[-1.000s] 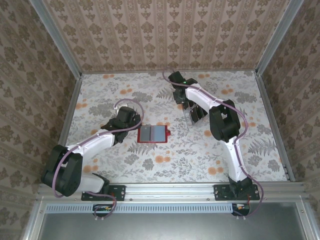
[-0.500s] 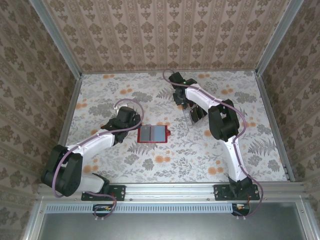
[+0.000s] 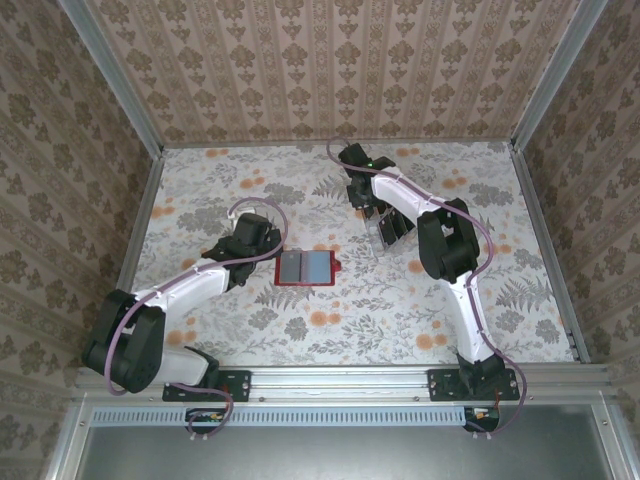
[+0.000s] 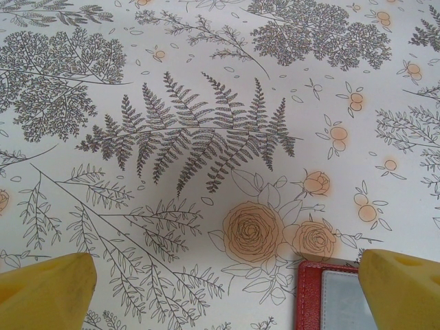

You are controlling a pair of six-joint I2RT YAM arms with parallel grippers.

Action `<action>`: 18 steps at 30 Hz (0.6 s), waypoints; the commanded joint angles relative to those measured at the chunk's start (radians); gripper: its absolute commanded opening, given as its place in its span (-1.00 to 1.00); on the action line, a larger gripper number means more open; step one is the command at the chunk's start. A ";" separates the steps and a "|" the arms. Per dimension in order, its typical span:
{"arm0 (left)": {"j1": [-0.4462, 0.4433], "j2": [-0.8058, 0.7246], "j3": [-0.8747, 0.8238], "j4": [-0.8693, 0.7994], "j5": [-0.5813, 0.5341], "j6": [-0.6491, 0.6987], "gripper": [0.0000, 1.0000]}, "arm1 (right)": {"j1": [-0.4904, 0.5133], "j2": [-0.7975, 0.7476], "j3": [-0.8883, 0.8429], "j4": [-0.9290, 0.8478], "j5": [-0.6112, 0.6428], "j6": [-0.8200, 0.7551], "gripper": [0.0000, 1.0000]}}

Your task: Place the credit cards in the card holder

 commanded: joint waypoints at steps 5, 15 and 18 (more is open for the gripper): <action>-0.004 0.010 -0.003 -0.013 0.010 -0.002 1.00 | -0.009 -0.051 0.015 -0.029 -0.034 0.018 -0.57; -0.006 0.019 0.003 -0.018 0.019 0.000 1.00 | -0.013 -0.065 0.000 -0.014 -0.064 0.027 -0.68; -0.007 0.021 0.006 -0.022 0.021 0.000 1.00 | -0.017 -0.065 -0.002 -0.012 -0.085 0.029 -0.72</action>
